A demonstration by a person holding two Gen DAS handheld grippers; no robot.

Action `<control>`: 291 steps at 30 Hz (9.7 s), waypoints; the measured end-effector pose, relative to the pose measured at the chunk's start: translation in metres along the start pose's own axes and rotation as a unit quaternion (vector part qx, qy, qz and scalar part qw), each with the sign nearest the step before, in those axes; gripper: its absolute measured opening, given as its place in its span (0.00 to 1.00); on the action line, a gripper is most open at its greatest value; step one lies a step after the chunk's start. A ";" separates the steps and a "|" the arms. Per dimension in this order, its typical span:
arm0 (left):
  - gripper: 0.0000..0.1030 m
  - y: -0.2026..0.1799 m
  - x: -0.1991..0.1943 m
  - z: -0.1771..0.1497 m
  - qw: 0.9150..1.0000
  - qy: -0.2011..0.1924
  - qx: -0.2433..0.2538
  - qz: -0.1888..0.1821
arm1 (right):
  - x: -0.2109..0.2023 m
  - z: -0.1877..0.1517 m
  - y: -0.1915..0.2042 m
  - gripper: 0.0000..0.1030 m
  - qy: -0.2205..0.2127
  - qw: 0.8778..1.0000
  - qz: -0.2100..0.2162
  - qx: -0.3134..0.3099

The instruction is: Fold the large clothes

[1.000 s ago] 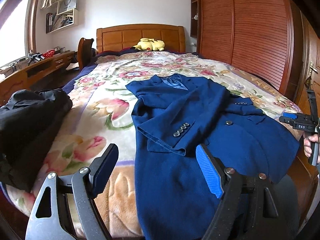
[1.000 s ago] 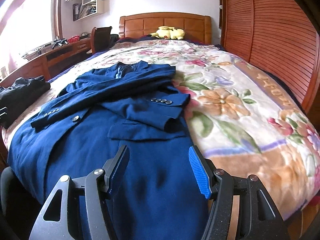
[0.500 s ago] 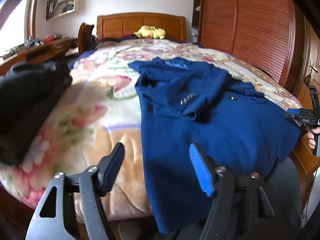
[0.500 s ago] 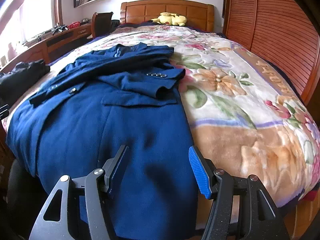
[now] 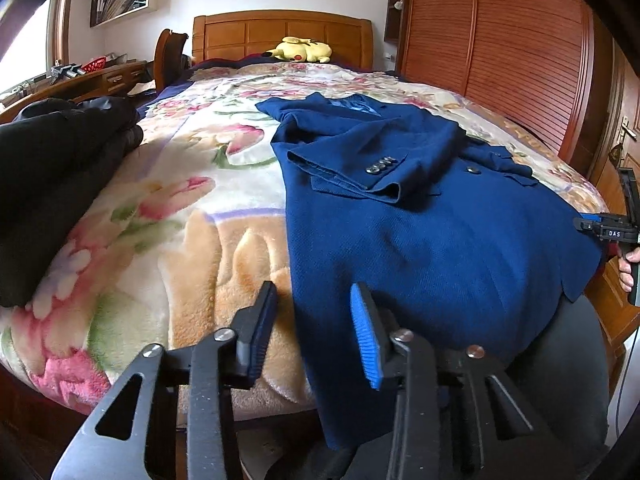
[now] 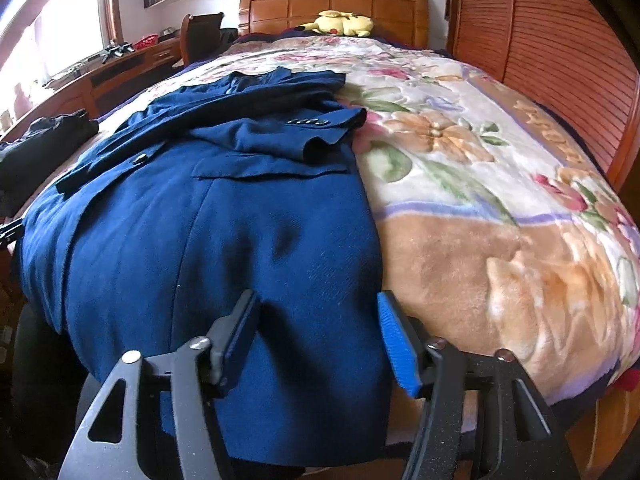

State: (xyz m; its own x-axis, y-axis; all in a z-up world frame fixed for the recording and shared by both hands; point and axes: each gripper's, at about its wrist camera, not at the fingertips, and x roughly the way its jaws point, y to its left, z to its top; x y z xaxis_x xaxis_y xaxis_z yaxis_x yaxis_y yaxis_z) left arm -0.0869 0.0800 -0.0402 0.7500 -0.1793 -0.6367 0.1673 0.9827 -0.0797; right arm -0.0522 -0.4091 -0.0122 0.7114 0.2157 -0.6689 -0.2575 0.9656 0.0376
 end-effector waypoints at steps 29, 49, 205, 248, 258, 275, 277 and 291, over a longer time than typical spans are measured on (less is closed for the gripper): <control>0.02 -0.008 -0.054 0.041 0.997 -0.078 0.002 -0.005 | -0.076 0.027 0.027 0.04 -0.150 0.988 0.036 0.001; 0.02 -0.032 -0.185 0.119 0.971 -0.229 0.062 -0.008 | -0.227 0.028 0.043 0.04 -0.307 0.948 0.061 -0.059; 0.10 -0.015 0.004 0.056 0.998 -0.041 0.036 0.002 | -0.068 0.070 0.051 0.63 -0.093 0.991 -0.028 -0.087; 0.10 -0.009 0.009 0.051 0.999 -0.023 0.045 -0.019 | 0.156 0.264 0.203 0.58 -0.035 0.988 0.002 -0.149; 0.10 -0.012 0.007 0.052 0.999 -0.028 0.045 -0.013 | 0.114 0.249 0.169 0.71 -0.038 0.978 -0.036 -0.202; 0.10 -0.013 0.006 0.051 0.999 -0.030 0.040 -0.008 | 0.091 0.174 0.128 0.71 0.013 0.974 0.041 -0.223; 0.10 -0.013 0.006 0.051 0.999 -0.031 0.040 -0.008 | 0.098 0.157 0.113 0.71 0.037 0.974 0.030 -0.223; 0.10 -0.013 0.007 0.053 0.999 -0.030 0.042 -0.007 | 0.145 0.146 0.137 0.03 0.093 0.936 -0.025 -0.339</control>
State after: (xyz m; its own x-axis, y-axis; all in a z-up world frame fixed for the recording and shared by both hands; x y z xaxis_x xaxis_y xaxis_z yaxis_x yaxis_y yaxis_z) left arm -0.0499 0.0636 -0.0034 0.7837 -0.1971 -0.5890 0.2283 0.9733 -0.0219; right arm 0.1108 -0.2246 0.0041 0.6243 0.0824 -0.7769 -0.6268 0.6464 -0.4351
